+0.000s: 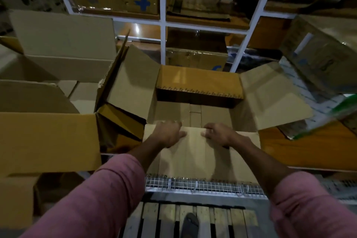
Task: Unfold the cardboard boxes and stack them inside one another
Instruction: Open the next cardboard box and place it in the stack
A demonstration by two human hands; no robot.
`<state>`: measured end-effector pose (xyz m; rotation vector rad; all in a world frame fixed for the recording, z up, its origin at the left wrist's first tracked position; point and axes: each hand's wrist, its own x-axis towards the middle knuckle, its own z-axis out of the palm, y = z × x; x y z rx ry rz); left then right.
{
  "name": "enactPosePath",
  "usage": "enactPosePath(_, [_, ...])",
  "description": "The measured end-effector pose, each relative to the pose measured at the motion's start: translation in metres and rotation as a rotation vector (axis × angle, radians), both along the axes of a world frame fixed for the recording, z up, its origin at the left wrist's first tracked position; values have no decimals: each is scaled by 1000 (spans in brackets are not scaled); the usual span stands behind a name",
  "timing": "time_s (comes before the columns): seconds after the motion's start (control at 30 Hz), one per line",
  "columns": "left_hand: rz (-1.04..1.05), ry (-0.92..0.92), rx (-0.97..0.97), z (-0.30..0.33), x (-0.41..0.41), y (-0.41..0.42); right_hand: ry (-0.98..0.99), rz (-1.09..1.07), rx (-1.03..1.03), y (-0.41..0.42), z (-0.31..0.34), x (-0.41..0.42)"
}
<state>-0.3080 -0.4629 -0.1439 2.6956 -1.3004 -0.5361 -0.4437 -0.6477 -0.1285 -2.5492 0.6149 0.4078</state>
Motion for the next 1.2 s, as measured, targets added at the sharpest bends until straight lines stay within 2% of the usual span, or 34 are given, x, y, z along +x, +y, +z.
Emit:
enactPosePath(0.1, [1,-128,-19,-10,-3,3,-37,12,-55,0,-11,-3])
enactPosePath(0.33, [-2,-162,-131,-17,-11,8,-164,-53,-262,18,-21,-9])
enactPosePath(0.43, [-29,-160,-126,-12,-11,9,-170,-51,-284,23,-19,-12])
enactPosePath(0.7, [-50,-96,-93,-8,-14,20,-70,-8,-142,24,-13,-21])
enactPosePath(0.87, [-3,12,-120,-5,-14,17,-221,-117,49,24,-8,-20])
enactPosePath(1.07, [34,-23,-186,-1,3,-12,-273,-83,36,2,-16,23])
enactPosePath(1.2, [16,-8,-41,-6,25,-42,-97,-6,9,-26,-45,58])
